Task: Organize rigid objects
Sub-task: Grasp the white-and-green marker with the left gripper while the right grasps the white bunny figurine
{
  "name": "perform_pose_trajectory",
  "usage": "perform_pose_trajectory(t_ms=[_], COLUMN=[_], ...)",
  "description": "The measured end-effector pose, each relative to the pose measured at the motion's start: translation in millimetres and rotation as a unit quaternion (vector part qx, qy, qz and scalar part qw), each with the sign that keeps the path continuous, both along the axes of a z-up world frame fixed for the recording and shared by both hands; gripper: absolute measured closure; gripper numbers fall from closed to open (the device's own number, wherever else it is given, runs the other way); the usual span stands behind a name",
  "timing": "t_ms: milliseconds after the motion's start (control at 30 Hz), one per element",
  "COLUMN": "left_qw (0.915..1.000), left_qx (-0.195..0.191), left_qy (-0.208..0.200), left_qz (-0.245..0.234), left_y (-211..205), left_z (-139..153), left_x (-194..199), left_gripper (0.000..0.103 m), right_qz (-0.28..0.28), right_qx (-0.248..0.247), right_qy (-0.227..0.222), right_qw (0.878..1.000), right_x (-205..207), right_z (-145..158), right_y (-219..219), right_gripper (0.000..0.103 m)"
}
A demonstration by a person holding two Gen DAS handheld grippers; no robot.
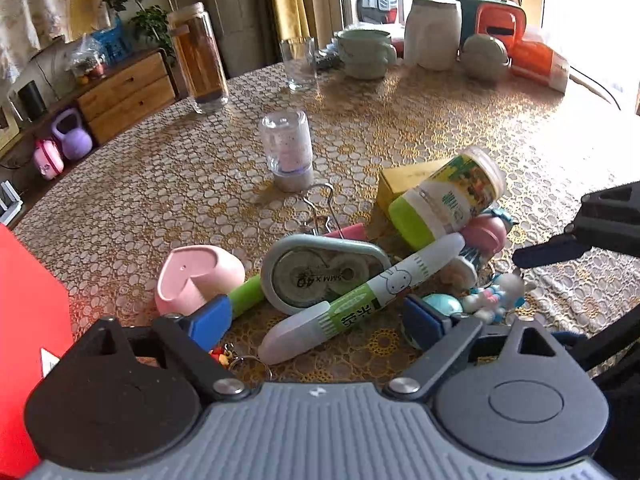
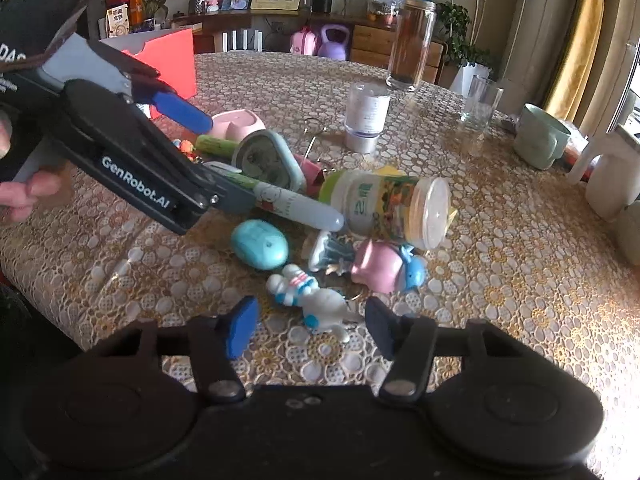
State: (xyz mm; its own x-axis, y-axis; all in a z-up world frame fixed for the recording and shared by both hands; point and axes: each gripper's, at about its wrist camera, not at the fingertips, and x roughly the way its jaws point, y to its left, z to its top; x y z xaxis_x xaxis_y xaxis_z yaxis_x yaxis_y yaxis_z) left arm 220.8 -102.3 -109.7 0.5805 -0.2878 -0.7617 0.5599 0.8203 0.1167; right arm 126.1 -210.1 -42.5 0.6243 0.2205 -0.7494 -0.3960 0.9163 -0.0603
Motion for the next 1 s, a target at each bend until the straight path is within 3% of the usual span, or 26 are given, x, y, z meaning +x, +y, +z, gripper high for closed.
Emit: perform_pose_trajectory(t_ms=[167, 233, 567, 767, 1000], left_qw=[0.9996, 0.9993, 0.9975, 0.9947, 0.9941], left_qx=[-0.004, -0.007, 0.01, 0.027, -0.002], left_qy=[0.017, 0.028, 0.027, 0.029, 0.058], left_qz=[-0.021, -0.024, -0.065, -0.095, -0.092], left_y=[-0.1, 1.4, 1.0, -6.6, -2.8], left_z=[-6.8, -9.3, -6.2, -8.6, -12.3], left_x=[6.8, 6.8, -10.3, -9.6, 5.6], left_gripper=[0.027, 0.038, 0.04, 0.048, 0.057], right_qz=[0.007, 0.015, 0.027, 0.038, 0.031], right_qx=[0.002, 0.003, -0.005, -0.008, 0.012], right_qy=[0.006, 0.009, 0.022, 0.027, 0.036], right_qw=[1.0, 1.0, 0.999, 0.999, 0.999], right_x=[6.1, 6.2, -5.8, 1.0, 12.0], right_z=[-3.0, -2.5, 1.5, 1.9, -0.3], right_y=[-3.2, -2.4, 2.4, 3.1, -1.7], right_gripper=[0.049, 0.054, 0.062, 0.063, 0.07])
